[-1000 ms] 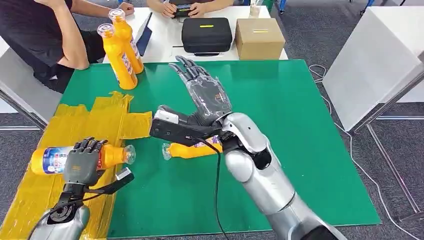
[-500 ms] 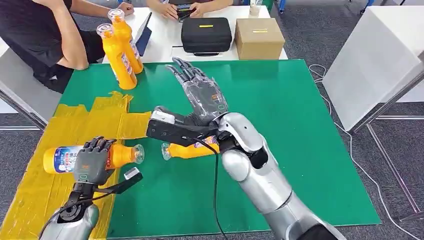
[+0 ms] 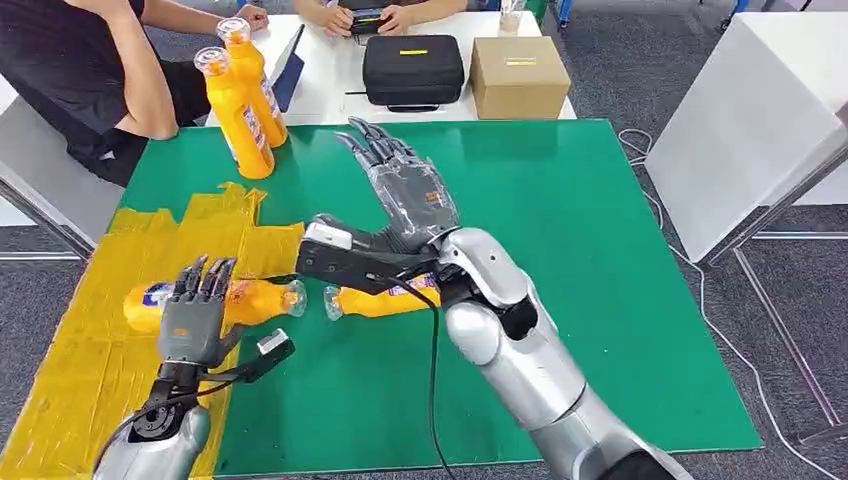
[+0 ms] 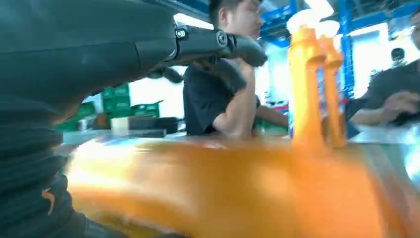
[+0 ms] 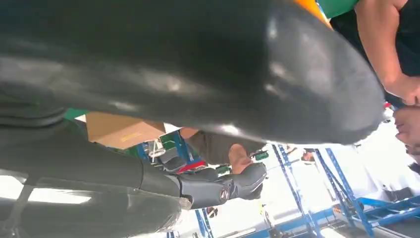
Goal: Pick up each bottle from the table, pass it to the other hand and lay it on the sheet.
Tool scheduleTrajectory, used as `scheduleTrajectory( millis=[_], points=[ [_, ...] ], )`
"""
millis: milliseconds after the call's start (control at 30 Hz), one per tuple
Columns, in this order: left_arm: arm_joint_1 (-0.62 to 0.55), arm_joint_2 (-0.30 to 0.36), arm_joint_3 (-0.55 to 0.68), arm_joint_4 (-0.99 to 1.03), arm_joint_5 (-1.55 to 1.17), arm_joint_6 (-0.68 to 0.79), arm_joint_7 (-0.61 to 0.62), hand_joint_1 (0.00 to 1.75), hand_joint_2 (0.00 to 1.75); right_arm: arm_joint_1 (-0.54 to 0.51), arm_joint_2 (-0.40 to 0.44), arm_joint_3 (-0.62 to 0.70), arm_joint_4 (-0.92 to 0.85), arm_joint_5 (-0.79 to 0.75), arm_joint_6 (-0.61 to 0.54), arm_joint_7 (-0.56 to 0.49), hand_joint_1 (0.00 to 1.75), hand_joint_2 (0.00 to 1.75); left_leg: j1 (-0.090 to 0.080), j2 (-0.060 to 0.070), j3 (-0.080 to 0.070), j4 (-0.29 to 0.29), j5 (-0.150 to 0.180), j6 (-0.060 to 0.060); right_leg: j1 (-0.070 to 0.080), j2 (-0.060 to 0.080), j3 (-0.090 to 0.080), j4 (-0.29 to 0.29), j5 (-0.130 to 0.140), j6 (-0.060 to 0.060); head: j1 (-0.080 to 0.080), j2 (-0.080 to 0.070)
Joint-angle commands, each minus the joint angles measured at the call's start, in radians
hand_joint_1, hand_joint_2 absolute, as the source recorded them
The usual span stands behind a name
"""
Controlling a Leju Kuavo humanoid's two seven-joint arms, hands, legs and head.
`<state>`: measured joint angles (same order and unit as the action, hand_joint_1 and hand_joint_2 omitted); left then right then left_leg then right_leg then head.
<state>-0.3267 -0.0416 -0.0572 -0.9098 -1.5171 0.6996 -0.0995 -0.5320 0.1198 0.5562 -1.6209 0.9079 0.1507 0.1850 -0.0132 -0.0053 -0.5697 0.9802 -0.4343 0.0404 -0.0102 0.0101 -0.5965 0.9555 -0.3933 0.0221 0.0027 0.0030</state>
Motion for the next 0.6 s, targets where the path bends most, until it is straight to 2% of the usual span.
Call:
scheduleTrajectory(
  millis=[33,167,200,467,567,600],
  points=[
    [-0.072,0.019,-0.063,0.173,0.012,-0.001,-0.02,0.0,0.0,-0.011,-0.049,0.031,-0.018,-0.004,0.011,0.012,0.0,0.0,0.001,-0.001,0.003,0.0,-0.001,-0.002,0.001,-0.002,0.003,-0.001,-0.001,-0.001,0.0,0.0],
    [-0.066,0.01,-0.049,0.165,0.102,-0.001,-0.118,0.0,0.0,0.0,-0.058,0.03,-0.031,-0.003,0.011,0.017,0.0,0.0,0.001,-0.001,0.005,0.0,-0.002,-0.003,0.001,-0.002,0.006,-0.001,-0.002,-0.001,0.0,0.0],
    [-0.07,0.045,-0.175,0.166,0.176,-0.001,-0.036,0.0,0.0,-0.005,-0.058,0.029,-0.028,0.0,0.012,0.018,0.0,0.0,0.001,0.0,0.003,0.0,-0.001,-0.002,0.001,-0.001,0.003,-0.001,-0.001,-0.001,0.0,0.0],
    [-0.034,0.005,-0.054,0.122,0.219,-0.001,-0.206,0.0,0.0,-0.001,-0.07,0.031,-0.023,-0.004,0.011,0.024,0.0,0.0,0.002,0.0,0.006,0.0,-0.003,-0.004,0.002,-0.001,0.007,0.0,-0.003,-0.001,0.0,0.0],
    [-0.08,-0.04,-0.005,0.165,0.515,-0.016,-0.359,0.0,0.0,0.004,-0.085,0.019,-0.013,-0.003,0.006,0.047,0.0,0.0,0.001,0.0,0.003,0.0,-0.001,-0.003,0.001,-0.002,0.004,-0.001,-0.001,-0.001,0.0,0.0],
    [-0.083,-0.044,-0.005,0.136,0.573,-0.044,-0.367,0.0,0.0,0.007,-0.091,0.014,-0.01,-0.003,0.005,0.047,0.0,0.0,0.002,-0.002,0.004,0.001,-0.002,-0.003,0.001,-0.003,0.006,0.0,-0.002,-0.001,0.0,0.0]
  ],
)
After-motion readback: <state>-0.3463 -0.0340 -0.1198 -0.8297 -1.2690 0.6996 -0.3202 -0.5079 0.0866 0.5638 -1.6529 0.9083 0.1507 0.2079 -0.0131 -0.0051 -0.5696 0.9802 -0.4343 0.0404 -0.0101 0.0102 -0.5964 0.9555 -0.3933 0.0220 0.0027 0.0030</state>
